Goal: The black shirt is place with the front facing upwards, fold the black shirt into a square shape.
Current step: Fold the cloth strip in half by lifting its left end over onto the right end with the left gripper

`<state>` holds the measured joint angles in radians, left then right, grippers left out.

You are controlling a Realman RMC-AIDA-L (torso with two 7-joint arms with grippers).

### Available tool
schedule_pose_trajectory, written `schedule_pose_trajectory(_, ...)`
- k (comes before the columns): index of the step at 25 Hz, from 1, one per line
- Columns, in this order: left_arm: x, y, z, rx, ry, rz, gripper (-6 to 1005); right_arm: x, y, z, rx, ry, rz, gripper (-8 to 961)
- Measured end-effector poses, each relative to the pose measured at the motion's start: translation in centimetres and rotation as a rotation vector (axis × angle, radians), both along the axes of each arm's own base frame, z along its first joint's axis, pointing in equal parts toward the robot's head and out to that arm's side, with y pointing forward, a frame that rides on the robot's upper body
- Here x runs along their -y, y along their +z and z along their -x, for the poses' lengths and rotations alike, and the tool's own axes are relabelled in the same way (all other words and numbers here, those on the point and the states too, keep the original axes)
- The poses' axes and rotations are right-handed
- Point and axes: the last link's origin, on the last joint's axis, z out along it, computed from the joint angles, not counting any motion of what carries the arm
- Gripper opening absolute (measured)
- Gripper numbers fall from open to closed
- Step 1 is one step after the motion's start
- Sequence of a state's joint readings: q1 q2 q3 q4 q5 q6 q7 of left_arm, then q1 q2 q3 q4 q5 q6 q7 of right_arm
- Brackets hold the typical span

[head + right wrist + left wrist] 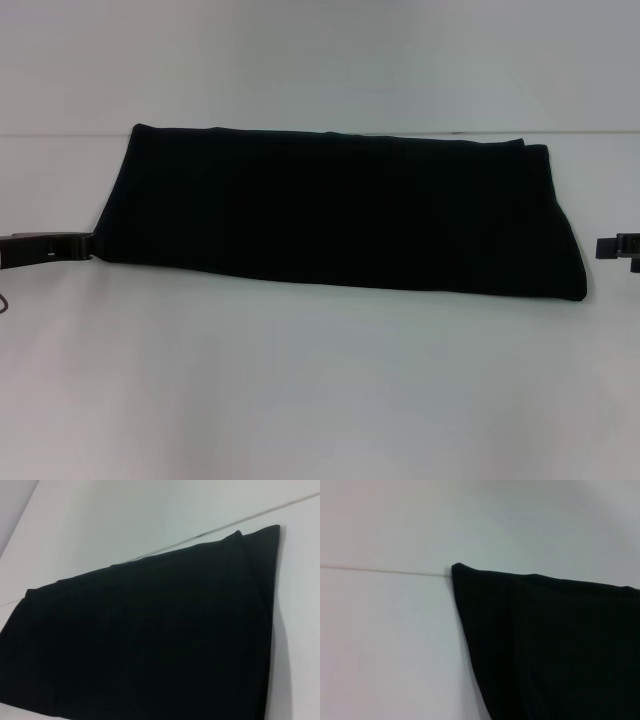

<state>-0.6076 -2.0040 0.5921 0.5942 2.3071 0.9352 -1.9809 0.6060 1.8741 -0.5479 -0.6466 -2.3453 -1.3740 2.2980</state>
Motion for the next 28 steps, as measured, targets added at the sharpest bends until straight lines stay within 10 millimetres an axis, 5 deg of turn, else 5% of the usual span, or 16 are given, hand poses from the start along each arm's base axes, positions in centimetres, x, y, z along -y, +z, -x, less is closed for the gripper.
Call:
schedule_pose_trajectory(15, -0.2, -0.2, -0.6, 0.003, -0.019, 0.017, 31, -1.1, -3.6, 0.6, 0.086, 0.006, 0.036, 825)
schedule_pose_trajectory(28, -0.3, -0.1, -0.6, -0.001, -0.019, 0.013, 54, -1.8, -6.0, 1.6, 0.107, 0.03, 0.056, 710)
